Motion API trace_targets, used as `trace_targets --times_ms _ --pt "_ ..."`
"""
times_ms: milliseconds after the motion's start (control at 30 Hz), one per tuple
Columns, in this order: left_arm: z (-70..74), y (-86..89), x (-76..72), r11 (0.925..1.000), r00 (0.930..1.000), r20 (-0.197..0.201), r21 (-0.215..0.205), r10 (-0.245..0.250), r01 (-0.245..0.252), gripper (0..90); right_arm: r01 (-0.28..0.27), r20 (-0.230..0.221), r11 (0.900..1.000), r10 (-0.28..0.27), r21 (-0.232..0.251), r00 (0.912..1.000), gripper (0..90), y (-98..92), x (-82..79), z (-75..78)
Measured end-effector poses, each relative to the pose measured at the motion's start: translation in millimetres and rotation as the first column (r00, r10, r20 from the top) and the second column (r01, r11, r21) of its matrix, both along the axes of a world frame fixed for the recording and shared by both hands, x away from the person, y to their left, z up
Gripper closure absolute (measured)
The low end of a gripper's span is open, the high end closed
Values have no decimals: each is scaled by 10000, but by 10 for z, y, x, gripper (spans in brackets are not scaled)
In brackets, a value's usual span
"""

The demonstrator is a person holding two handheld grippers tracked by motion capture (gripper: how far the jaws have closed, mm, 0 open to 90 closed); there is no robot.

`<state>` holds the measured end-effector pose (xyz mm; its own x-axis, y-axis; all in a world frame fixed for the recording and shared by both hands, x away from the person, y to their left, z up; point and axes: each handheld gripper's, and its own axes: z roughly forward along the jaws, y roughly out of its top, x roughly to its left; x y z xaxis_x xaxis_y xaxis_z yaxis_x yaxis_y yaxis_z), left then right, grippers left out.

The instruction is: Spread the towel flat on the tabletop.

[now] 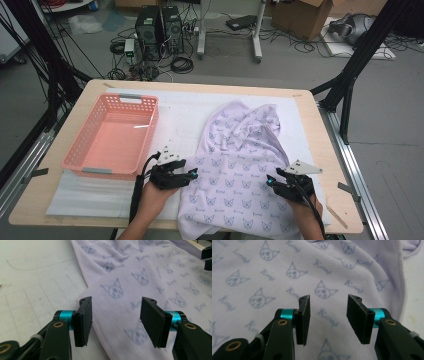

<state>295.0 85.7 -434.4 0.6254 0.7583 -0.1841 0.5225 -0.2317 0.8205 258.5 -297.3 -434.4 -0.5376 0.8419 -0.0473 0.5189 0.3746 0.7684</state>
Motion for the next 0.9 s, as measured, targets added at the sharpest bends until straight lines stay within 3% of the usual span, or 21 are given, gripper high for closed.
trace_targets --times_ms 100,267,333,433,500,533,600,733,900 --pt "-55 -61 158 9999 9998 -164 46 144 -143 426 77 -155 9999 -78 -77 9998 536 12 130 -16" --pt "-174 -110 277 9999 9998 -212 113 47 -44 462 27 -210 9996 -33 -298 9998 543 37 351 -61" --pt "-171 -104 281 10000 9999 -149 53 -52 53 537 123 -90 9992 -127 -378 9999 528 48 440 -78" --pt "-159 -160 249 9974 9997 53 674 -243 239 698 -27 -243 9993 18 -370 9997 513 68 582 -123" --pt "-135 -165 232 9968 9993 -40 701 -372 374 794 -161 -400 9999 160 -18 9991 583 61 639 -134" --pt "-123 -163 217 9958 9989 -42 786 -470 472 828 -339 -511 9993 345 123 9981 699 50 650 -129" --pt "-103 -152 162 9929 9974 160 965 -708 690 845 -713 -629 9973 723 193 9954 867 50 623 -117" --pt "-94 -95 6 9950 9956 95 386 -929 925 849 -1208 -776 9926 1213 110 9896 877 13 476 -94" --pt "-68 -6 -231 9899 9899 128 104 -1414 1413 851 -1688 -805 9849 1713 377 9819 880 -118 143 -47"
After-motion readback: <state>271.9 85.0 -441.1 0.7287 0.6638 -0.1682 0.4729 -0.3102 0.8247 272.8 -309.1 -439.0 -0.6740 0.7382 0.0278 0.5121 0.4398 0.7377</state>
